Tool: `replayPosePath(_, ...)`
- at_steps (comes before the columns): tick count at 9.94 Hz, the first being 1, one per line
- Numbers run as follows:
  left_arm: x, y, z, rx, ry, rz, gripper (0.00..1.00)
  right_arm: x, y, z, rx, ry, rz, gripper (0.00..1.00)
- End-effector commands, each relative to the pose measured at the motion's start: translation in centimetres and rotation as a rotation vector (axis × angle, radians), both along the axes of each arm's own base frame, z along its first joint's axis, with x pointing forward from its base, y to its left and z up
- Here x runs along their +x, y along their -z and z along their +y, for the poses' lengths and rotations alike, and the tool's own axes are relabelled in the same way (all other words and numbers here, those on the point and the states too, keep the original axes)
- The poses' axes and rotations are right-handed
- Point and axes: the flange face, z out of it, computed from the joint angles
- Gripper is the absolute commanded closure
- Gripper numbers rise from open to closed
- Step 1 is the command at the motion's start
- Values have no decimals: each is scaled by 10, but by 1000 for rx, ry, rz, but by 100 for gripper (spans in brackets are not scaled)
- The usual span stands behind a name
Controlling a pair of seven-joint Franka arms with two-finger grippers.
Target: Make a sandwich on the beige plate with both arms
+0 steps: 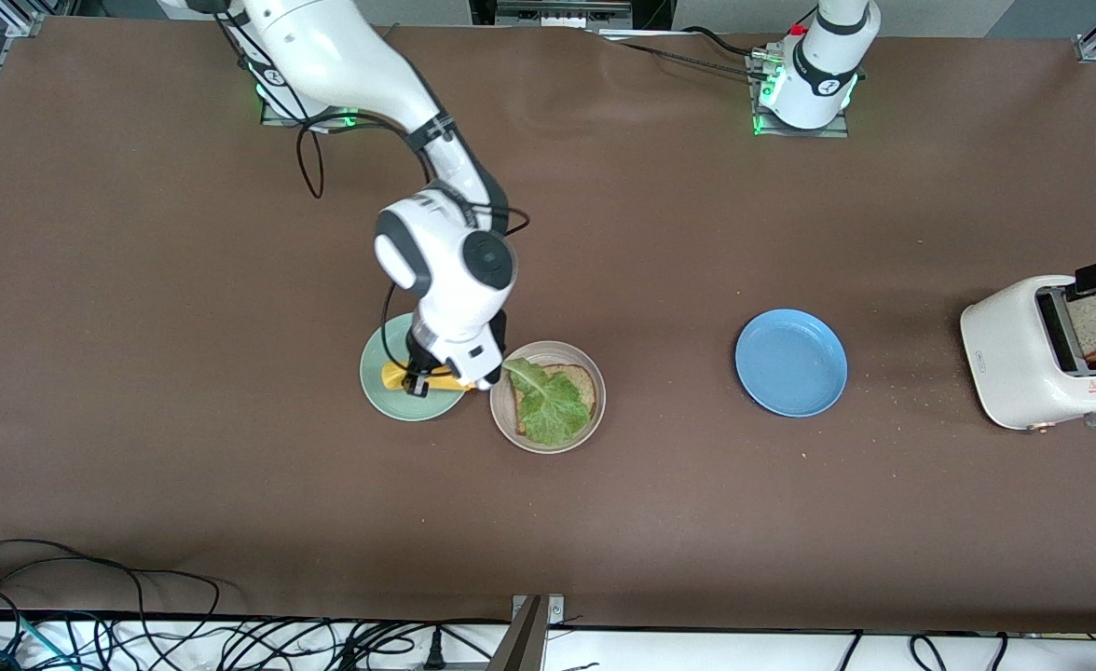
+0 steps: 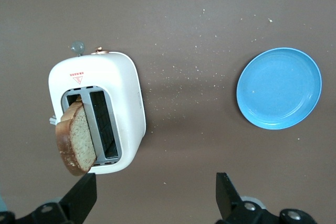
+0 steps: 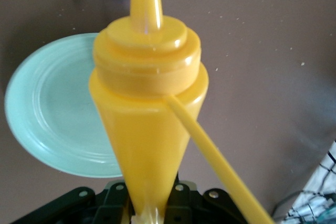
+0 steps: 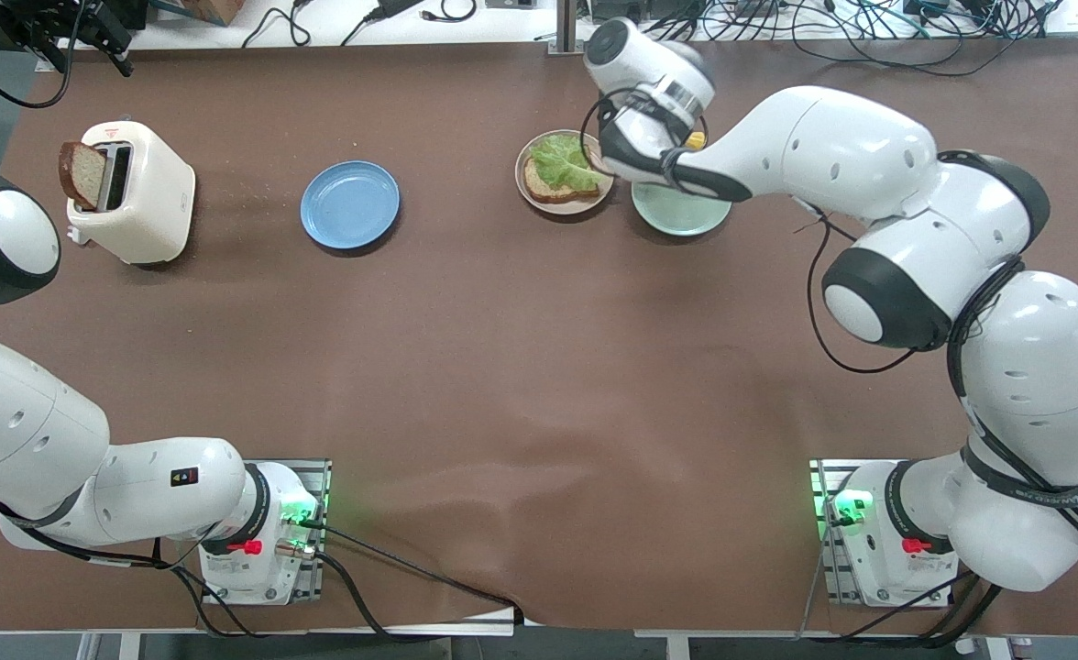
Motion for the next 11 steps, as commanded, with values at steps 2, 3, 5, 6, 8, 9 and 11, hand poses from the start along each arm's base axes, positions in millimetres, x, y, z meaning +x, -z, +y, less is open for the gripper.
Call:
replayPosePath(2,6,-4,7,27,9,-5,0,-16,20,15,-140,-4,-89,80)
replayPosePath(3,13,9,9,29,-4,9,0,-18,29,15,-156,-13,-87,81)
replayPosePath(5,17,21,24,20,-30,3,0,-20,39,17,-174,-15,-95,94)
replayPosePath(6,24,55,40,22,-44,38,0,-25,44,23,-190,-23,-117,100)
replayPosePath(8,14,61,89,37,-96,10,0,-33,53,30,-209,-11,-147,100)
replayPosePath(9,12,63,110,51,-117,-32,0,-33,55,30,-211,-10,-146,100)
replayPosePath(11,6,87,140,50,-125,-25,0,-30,48,28,-204,-10,-148,100)
